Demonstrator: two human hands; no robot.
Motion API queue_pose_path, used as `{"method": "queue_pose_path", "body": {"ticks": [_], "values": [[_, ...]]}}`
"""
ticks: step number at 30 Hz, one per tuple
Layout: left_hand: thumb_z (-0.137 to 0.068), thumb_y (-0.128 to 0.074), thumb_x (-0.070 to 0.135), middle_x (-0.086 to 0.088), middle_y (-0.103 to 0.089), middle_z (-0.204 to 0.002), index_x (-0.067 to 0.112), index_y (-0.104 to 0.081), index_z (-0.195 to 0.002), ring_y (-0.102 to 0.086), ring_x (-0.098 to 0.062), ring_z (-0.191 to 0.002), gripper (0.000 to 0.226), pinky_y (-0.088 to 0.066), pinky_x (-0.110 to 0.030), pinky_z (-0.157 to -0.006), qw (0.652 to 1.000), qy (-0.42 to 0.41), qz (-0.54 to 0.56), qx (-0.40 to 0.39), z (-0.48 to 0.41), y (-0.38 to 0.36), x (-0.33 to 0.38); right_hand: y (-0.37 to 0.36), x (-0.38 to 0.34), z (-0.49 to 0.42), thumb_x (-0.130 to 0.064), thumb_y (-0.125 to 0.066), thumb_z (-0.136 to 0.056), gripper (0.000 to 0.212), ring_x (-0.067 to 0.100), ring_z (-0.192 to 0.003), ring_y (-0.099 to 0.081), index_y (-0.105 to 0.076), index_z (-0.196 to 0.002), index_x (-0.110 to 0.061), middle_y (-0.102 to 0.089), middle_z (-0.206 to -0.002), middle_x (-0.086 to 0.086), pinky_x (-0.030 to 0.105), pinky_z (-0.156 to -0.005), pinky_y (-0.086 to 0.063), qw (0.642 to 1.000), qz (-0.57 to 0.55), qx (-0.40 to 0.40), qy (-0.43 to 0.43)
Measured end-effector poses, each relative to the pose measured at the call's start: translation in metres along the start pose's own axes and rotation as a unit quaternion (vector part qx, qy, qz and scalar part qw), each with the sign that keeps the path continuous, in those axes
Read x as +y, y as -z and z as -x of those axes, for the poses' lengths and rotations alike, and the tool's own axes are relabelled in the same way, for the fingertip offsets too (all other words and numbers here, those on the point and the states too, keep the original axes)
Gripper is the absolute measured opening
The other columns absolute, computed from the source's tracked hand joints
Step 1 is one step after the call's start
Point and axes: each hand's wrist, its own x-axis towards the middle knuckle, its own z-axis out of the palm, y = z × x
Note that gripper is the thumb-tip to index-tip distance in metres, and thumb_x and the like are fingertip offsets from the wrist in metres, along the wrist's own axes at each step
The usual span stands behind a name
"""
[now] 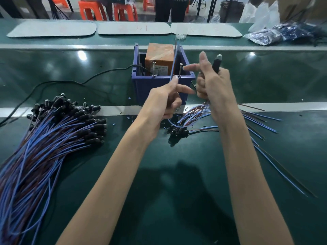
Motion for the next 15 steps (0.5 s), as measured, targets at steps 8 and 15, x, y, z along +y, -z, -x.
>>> {"method": "queue_pose_path", "body": {"ticks": [8,15], "values": [[-0.101,-0.037,0.036,0.010,-0.039,-0.047,0.019,-0.066,-0.075,-0.021,-0.006,-0.039,0.043,-0.021,-0.017,-0.038,1.000,0.020,-0.023,-0.008,0.000,-0.002,0.001,-0.019,0.001,0.006,-0.020,-0.051,-0.099,0.032,0.005,-0.054,-0.053,-0.064,-0.073,-0.006,-0.053,-0.063,0.004,0.017,-0.055,-0.049,0.999,-0.005,-0.051,0.010],[-0.102,-0.043,0.022,0.013,-0.041,-0.047,0.020,-0.060,-0.077,-0.030,0.000,-0.036,0.031,-0.024,-0.012,-0.038,0.995,-0.039,0.000,0.093,-0.001,-0.004,0.002,-0.013,0.002,0.004,-0.016,-0.049,-0.100,0.032,0.001,-0.051,-0.054,-0.052,-0.068,-0.013,-0.057,-0.071,0.009,0.007,-0.045,-0.038,0.999,0.022,0.005,0.027]]}}
